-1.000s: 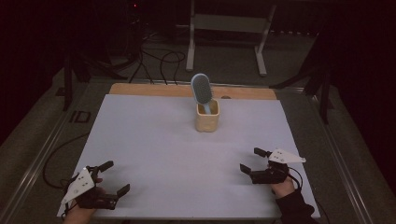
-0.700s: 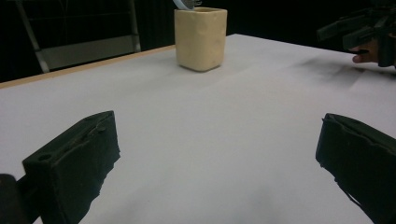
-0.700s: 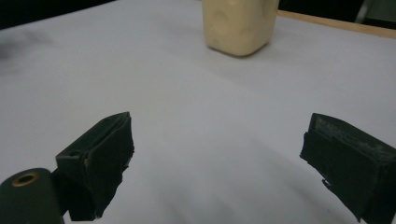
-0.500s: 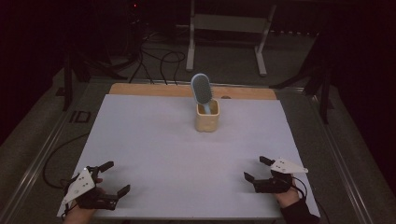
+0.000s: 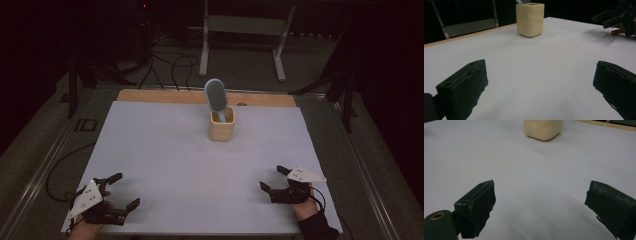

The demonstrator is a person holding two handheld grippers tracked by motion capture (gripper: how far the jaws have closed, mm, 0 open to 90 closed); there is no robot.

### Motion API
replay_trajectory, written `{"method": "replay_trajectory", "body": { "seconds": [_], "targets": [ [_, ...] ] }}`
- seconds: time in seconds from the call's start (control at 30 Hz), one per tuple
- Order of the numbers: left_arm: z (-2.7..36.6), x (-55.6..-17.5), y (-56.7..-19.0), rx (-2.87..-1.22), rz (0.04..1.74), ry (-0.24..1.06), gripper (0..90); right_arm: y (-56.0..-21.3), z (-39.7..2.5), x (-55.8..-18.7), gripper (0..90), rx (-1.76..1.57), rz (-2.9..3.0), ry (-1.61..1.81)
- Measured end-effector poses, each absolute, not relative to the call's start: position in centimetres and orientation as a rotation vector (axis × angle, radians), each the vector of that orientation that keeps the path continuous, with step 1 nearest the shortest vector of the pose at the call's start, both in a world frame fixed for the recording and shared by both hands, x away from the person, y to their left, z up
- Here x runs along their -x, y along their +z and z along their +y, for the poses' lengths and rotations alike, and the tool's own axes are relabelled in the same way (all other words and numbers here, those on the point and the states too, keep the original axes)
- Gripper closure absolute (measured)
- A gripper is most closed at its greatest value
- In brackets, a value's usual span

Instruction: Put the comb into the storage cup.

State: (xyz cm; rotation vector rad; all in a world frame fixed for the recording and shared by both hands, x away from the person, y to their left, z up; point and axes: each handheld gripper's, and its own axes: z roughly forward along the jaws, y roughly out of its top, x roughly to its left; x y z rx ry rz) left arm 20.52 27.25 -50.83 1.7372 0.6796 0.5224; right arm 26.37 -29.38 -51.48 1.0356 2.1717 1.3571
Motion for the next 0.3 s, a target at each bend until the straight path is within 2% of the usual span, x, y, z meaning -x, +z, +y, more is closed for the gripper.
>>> {"method": "replay_trajectory", "body": {
  "seconds": [0.3],
  "targets": [
    [27.34, -20.44, -50.80, -1.736, 0.680, 0.526, 0.0, -51.16, -29.26, -26.23, 8.7, -1.029, 2.168, 1.344]
  ]
}}
